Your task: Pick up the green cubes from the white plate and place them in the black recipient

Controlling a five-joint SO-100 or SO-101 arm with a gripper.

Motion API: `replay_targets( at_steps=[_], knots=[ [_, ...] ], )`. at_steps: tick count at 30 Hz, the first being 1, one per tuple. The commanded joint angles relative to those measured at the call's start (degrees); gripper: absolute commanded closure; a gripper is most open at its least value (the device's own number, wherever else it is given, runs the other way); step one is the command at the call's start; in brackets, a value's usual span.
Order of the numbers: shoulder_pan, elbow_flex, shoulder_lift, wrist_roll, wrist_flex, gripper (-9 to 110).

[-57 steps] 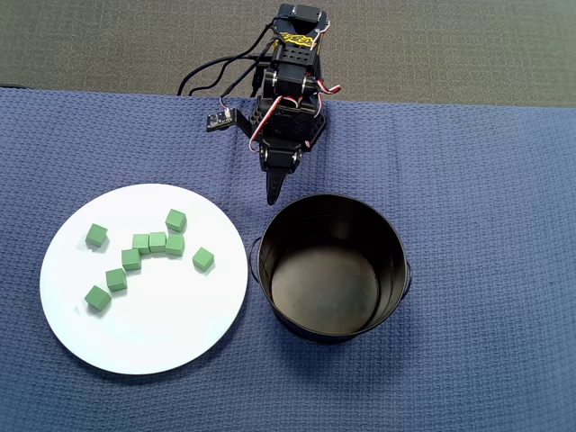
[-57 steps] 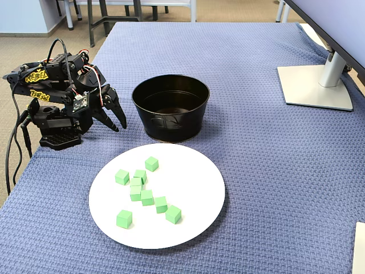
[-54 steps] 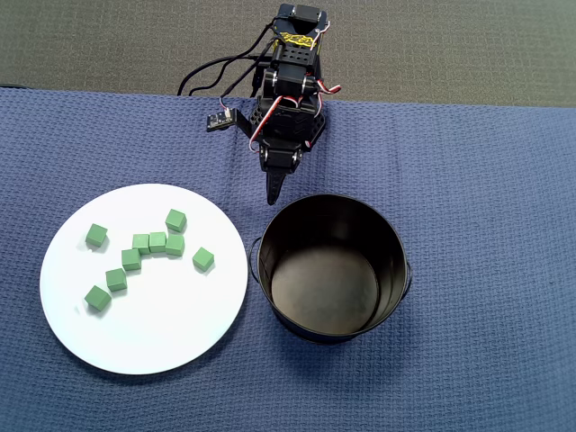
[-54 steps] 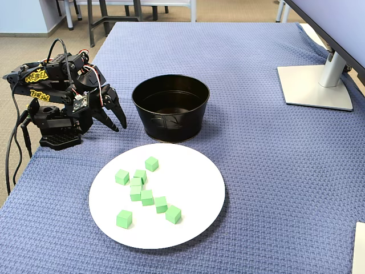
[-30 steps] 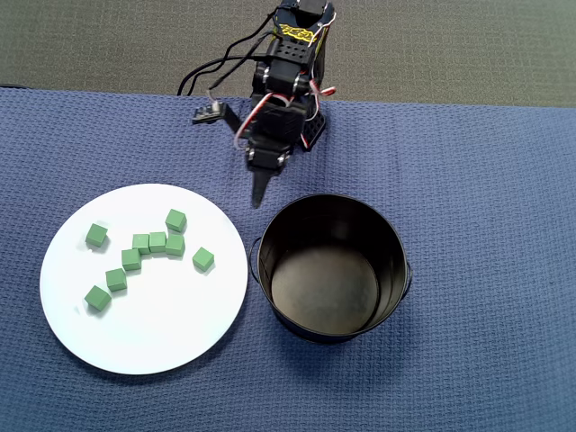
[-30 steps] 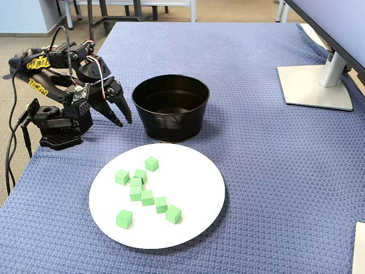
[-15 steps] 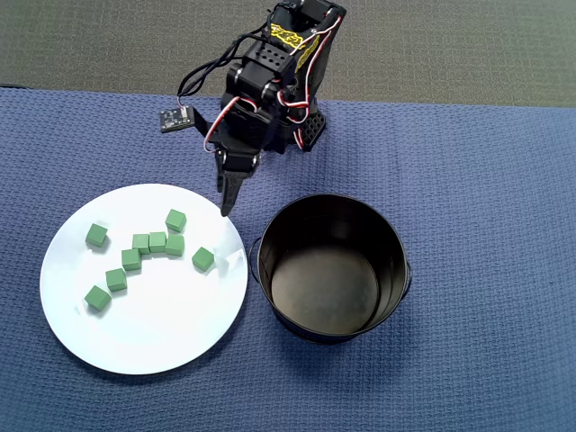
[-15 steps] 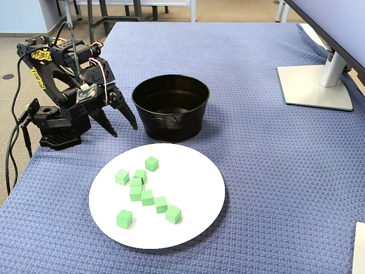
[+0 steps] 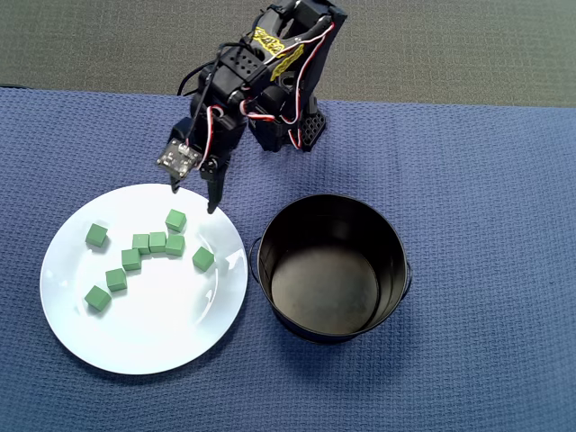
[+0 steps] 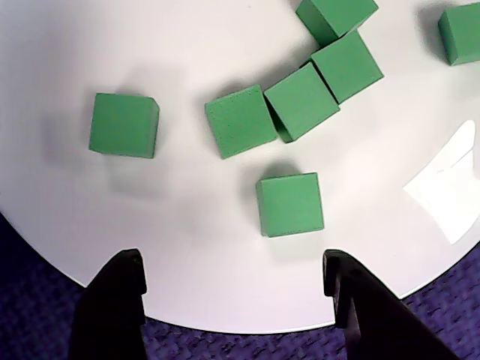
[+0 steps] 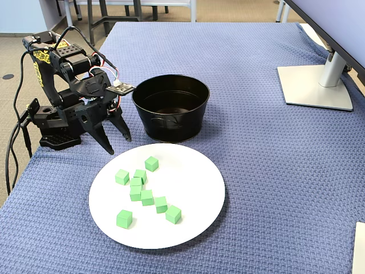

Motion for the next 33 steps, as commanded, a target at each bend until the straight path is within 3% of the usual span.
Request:
replay_targets(
  at_steps=[1, 13, 33],
  knots=[
    [2.46, -6.94, -4.57, -5.01, -3.08, 77],
    [4.83, -6.50, -18.28, -6.33, -12.92, 79],
    [3.60, -1.23, -24.70, -6.15, -20.30, 78]
  ],
)
